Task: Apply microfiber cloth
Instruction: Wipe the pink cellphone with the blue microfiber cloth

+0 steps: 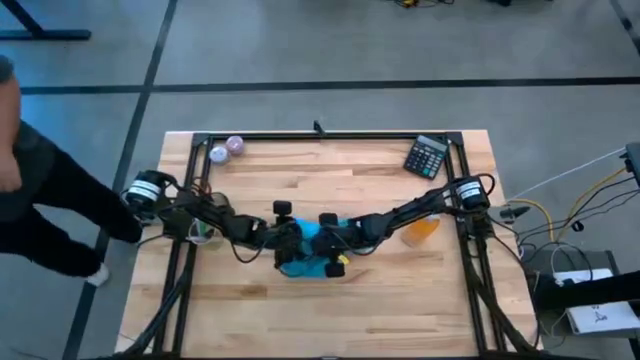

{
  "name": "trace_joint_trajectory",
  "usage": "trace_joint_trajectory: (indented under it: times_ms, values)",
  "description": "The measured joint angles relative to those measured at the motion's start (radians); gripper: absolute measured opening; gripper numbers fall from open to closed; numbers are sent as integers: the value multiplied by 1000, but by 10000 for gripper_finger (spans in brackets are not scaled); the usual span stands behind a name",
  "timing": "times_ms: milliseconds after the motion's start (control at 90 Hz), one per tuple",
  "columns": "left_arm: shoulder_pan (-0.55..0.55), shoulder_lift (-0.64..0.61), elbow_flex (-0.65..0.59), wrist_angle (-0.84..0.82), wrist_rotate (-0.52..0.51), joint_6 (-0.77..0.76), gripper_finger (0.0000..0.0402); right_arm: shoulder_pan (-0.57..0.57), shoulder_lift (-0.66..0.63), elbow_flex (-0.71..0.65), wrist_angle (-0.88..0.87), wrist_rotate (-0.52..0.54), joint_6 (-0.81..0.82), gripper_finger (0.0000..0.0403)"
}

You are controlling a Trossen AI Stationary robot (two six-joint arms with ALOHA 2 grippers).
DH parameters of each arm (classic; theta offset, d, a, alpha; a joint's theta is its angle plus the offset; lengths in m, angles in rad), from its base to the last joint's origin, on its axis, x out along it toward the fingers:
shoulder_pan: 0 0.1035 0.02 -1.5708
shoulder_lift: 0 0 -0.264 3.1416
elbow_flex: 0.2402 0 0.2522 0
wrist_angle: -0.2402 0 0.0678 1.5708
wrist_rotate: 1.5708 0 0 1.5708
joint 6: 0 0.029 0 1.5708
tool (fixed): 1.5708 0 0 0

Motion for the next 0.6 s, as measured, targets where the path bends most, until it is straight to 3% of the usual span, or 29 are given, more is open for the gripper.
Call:
trace_joint_trajectory:
  times_ms: [322, 600]
  values:
    - [-1, -183, 2, -184, 8, -16, 185, -3, 0, -107, 137, 22, 66, 0]
    - [-20, -296, -77, -181, 112, -150, 191, -4, -1, -138, 185, 21, 92, 0]
